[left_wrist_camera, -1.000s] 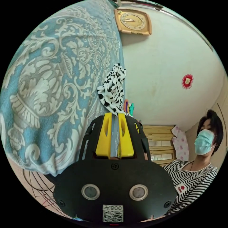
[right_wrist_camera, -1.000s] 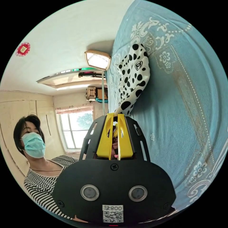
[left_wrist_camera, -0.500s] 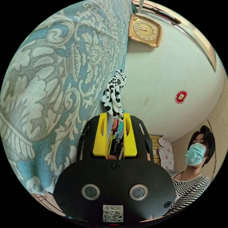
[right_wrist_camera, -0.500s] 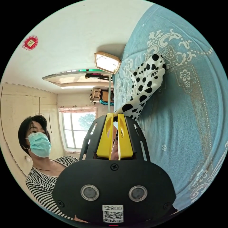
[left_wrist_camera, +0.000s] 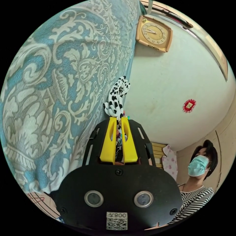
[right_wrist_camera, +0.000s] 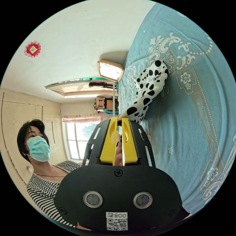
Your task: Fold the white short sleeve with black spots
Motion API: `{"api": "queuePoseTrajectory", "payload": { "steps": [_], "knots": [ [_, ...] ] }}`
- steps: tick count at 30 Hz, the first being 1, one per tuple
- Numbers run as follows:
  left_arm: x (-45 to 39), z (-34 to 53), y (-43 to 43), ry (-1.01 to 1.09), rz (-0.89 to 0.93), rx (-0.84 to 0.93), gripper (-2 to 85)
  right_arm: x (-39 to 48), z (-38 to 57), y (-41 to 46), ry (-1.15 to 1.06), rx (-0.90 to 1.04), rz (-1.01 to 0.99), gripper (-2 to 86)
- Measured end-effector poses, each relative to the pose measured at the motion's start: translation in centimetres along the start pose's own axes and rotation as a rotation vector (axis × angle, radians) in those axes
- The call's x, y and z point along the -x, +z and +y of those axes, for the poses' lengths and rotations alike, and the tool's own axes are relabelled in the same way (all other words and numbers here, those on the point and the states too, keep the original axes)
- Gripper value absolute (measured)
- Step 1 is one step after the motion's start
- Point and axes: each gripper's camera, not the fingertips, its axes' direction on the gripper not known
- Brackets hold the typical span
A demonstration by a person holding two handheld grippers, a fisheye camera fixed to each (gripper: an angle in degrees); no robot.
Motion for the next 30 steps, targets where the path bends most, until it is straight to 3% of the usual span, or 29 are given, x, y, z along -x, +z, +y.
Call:
{"api": "queuePoseTrajectory", "payload": {
  "steps": [13,30],
  "knots": [
    [-1.7,8.2,4.4,0.09,-0.019,0.119,2.9,4.3,11.5,-6.1,0.11,-0.039,0.113,2.5],
    [-4.5,26.3,15.5,0.329,0.134,0.285,2.8,22.7,32.8,-20.8,-0.175,-0.131,0.011,2.2]
  ]
}}
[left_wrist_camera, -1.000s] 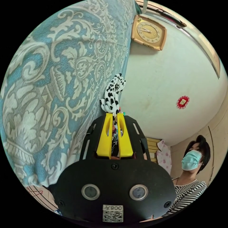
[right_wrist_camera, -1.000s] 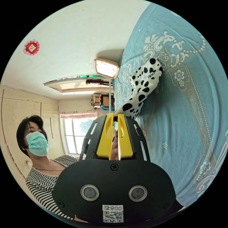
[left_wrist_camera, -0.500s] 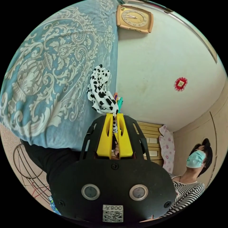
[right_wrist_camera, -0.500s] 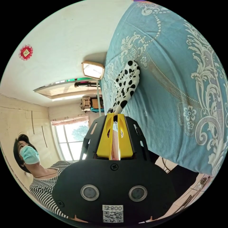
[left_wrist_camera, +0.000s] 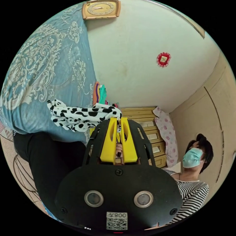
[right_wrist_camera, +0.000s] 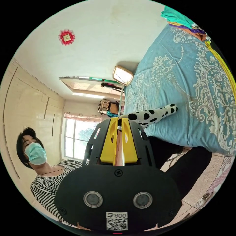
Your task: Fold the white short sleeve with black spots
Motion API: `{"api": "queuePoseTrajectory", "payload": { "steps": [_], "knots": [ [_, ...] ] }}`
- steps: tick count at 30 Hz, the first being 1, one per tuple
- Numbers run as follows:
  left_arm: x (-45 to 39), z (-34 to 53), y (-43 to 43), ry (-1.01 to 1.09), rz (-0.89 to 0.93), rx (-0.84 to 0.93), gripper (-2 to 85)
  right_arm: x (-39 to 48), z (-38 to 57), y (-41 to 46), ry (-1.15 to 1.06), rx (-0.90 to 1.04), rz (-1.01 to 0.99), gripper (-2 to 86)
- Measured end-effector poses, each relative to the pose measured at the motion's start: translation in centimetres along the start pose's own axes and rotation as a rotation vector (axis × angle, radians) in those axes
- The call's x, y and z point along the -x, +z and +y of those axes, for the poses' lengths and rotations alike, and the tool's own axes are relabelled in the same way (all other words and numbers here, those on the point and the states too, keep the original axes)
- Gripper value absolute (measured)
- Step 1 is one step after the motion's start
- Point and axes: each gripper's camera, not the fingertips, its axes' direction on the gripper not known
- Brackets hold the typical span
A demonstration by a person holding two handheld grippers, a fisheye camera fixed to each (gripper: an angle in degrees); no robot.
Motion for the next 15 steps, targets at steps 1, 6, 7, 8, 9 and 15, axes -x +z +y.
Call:
{"api": "queuePoseTrajectory", "payload": {
  "steps": [1,6,7,8,9,15],
  "knots": [
    [0.0,0.2,0.8,0.006,0.002,0.006,2.8,0.6,0.4,-0.7,-0.009,-0.005,-0.001,2.2],
    [1.0,1.2,9.7,0.038,0.001,0.072,2.9,4.5,2.9,-6.9,-0.038,-0.068,-0.021,2.0],
    [1.2,1.2,10.9,0.041,-0.001,0.08,2.9,4.9,3.0,-7.6,-0.038,-0.076,-0.02,2.0],
    [1.5,1.0,13.4,0.049,-0.008,0.097,2.9,5.7,2.9,-9.1,-0.045,-0.089,-0.01,2.0],
    [1.8,0.7,16.0,0.057,-0.016,0.111,2.9,6.4,2.7,-10.7,-0.05,-0.103,0.002,2.0],
    [1.8,-2.3,31.4,0.15,0.012,0.19,3.0,11.8,-1.3,-20.1,-0.122,-0.179,0.065,2.0]
  ]
}}
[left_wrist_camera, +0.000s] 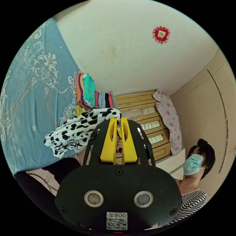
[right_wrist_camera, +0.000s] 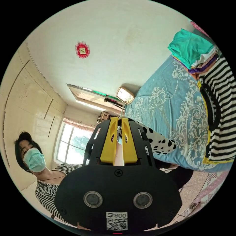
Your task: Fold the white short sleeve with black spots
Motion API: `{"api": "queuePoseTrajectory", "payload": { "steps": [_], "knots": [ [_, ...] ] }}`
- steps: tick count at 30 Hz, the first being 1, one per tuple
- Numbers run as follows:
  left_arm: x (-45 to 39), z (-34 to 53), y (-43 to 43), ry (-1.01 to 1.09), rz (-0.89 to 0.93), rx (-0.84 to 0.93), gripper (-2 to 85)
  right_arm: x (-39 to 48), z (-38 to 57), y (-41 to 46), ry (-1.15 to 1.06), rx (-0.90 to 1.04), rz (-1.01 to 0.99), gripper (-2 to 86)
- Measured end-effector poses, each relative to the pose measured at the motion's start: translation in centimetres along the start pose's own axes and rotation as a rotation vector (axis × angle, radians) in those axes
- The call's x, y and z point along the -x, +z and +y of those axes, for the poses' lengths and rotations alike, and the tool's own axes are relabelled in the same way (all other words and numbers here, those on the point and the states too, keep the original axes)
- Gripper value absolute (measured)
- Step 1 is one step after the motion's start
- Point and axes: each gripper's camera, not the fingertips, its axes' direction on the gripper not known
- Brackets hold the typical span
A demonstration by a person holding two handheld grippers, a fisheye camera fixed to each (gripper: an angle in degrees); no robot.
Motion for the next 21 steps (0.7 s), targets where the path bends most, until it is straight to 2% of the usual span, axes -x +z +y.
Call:
{"api": "queuePoseTrajectory", "payload": {
  "steps": [6,11,13,17,21],
  "knots": [
    [-1.6,-5.1,17.7,0.203,0.051,0.107,2.9,7.2,-7.1,-12.3,-0.155,-0.128,0.099,2.0],
    [1.9,-3.9,32.3,0.259,0.035,0.264,3.0,9.8,-8.3,-23.0,-0.176,-0.229,0.264,1.8],
    [5.2,-2.4,37.8,0.24,-0.013,0.351,3.0,9.0,-7.6,-26.5,-0.132,-0.25,0.367,1.7],
    [16.4,3.3,48.4,0.043,-0.2,0.58,3.0,1.6,-4.4,-32.9,0.154,-0.234,0.495,1.4],
    [23.7,7.8,53.6,-0.092,-0.211,0.668,3.0,-4.5,0.2,-36.4,0.378,-0.245,0.462,1.2]
  ]
}}
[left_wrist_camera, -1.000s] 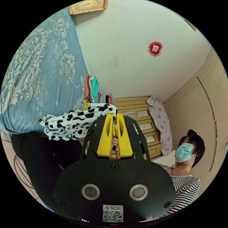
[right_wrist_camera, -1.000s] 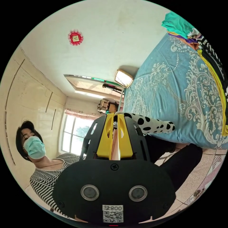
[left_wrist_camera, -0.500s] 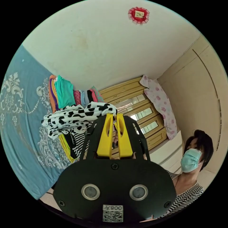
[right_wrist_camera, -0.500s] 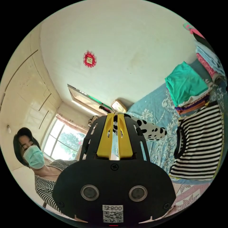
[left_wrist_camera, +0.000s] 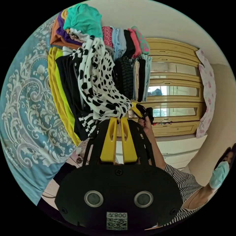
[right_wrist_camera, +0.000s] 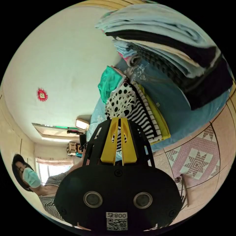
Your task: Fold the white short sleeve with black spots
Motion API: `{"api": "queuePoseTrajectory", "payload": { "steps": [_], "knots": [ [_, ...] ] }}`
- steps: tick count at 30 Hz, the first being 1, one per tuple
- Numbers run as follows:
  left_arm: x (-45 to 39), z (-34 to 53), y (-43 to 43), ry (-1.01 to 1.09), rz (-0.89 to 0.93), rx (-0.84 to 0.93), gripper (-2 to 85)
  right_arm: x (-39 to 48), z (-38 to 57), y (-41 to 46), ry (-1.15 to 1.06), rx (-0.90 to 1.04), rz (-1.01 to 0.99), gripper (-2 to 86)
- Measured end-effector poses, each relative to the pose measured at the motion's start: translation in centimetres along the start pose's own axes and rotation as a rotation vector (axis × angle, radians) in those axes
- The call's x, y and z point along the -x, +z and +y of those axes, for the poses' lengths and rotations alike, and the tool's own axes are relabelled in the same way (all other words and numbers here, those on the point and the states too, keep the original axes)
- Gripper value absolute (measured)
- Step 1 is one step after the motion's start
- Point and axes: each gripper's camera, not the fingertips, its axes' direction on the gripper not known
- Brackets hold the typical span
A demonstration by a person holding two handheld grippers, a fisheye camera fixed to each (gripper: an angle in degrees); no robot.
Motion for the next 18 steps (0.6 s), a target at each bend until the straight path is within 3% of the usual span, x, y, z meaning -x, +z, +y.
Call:
{"api": "queuePoseTrajectory", "payload": {
  "steps": [12,18],
  "knots": [
    [8.7,-4.9,12.1,-0.081,-0.063,0.091,3.2,-2.0,-2.0,-2.7,0.025,0.086,0.175,0.9],
    [11.7,-6.2,14.5,-0.077,-0.013,0.101,2.9,-2.9,-2.1,-4.1,0.079,0.031,0.098,0.9]
  ]
}}
